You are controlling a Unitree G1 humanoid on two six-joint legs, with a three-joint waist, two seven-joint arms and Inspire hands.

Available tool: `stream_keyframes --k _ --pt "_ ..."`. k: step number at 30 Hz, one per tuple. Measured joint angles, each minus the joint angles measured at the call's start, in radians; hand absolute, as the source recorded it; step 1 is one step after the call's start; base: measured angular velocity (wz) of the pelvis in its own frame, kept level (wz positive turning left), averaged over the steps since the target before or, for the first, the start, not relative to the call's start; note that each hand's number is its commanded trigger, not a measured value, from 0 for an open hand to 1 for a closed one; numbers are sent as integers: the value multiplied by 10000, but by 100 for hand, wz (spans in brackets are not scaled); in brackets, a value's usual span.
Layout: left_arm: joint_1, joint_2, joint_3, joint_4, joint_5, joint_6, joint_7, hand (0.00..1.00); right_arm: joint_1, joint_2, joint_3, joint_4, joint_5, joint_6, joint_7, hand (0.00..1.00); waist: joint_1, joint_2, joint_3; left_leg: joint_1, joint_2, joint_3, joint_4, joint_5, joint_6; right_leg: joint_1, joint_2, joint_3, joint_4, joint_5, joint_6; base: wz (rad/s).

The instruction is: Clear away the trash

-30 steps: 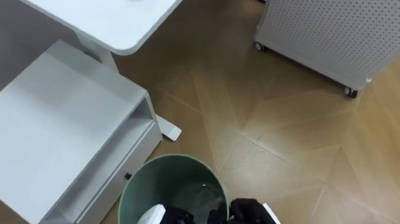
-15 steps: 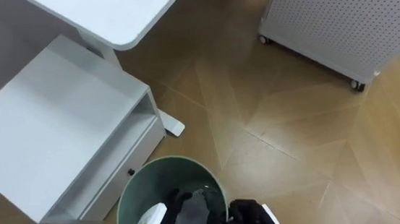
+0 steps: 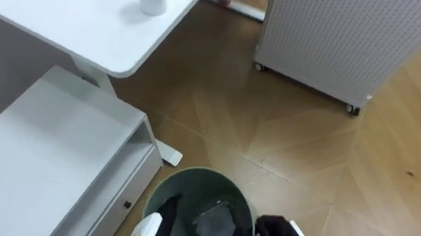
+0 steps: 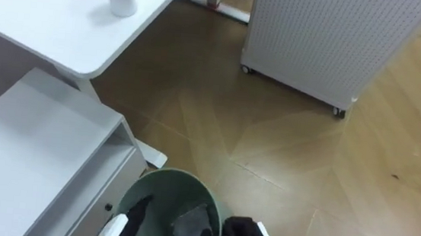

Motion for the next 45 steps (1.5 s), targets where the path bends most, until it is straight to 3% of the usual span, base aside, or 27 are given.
stream_keyframes --k 3,6,8,10,13,15,18,24,31,36,38,45 --pt "193 180 11 -193 146 -168 2 0 161 -12 -149 256 84 -60 -3 100 3 -6 -9 409 13 -1 -183 -7 -14 409 65 8 -199 19 28 -5" --pt "456 477 543 -730 505 -301 269 0 489 27 -780 408 57 -87 -28 100 -6 1 -25 840 11 5 -460 9 -24 835 121 15 -495 62 79 -2" --pt "657 655 685 -770 507 -433 510 0 736 -21 -1010 561 -9 -186 -90 100 -35 36 -83 1288 3 12 -747 32 -34 1272 156 7 -758 76 107 -2" --pt "945 728 916 -820 508 -502 584 0 1102 -45 -1341 632 -9 -235 -219 100 -37 117 -176 1822 1 10 -1126 77 -46 1820 220 8 -1108 109 159 0" --pt "1343 732 1463 -1019 741 -605 886 0 1611 -218 -1742 752 255 -317 -330 100 -13 157 -239 2640 -26 9 -1778 189 -66 2587 294 15 -1640 141 233 0" --pt "1828 748 1963 -1658 966 -616 1001 0 1827 -226 -2180 1282 217 -593 -323 100 -19 167 -298 3193 -22 7 -2229 250 -91 3088 365 2 -1992 155 253 0" --pt "2352 784 2228 -2553 1078 -704 1282 0 2123 -220 -2572 1436 190 -617 -412 100 -10 160 -336 3731 9 84 -2532 269 -116 3514 442 16 -2214 126 279 -9" --pt "2947 956 2579 -3247 1206 -1045 1376 0 3125 -203 -3192 1458 107 -723 -363 100 -169 57 -421 4927 8 81 -3249 273 -122 4617 555 77 -2773 48 371 -4" --pt "3241 1085 2902 -3700 1211 -1079 1521 0 3493 -135 -3260 1473 -424 -717 -282 100 -238 -100 -427 5816 3 264 -3690 272 -121 5323 655 335 -3024 44 458 -9" --pt "3244 1110 3308 -4784 1113 -1261 1785 0 3486 -127 -3265 1461 -670 -717 -212 100 -298 -39 -369 6077 7 259 -3727 272 -121 5550 658 330 -3036 38 466 0" --pt "3243 1120 3402 -5047 1077 -1420 1844 0 3473 -128 -3279 1461 -671 -716 -207 100 -302 -20 -377 6165 -2 262 -3771 272 -121 5606 658 343 -3019 30 474 0" --pt "3238 1117 3672 -5717 1077 -1433 2087 0 3478 -128 -3574 1439 -669 -630 -222 100 -331 26 -398 6164 -7 265 -3755 270 -122 5627 660 360 -2965 29 472 0"
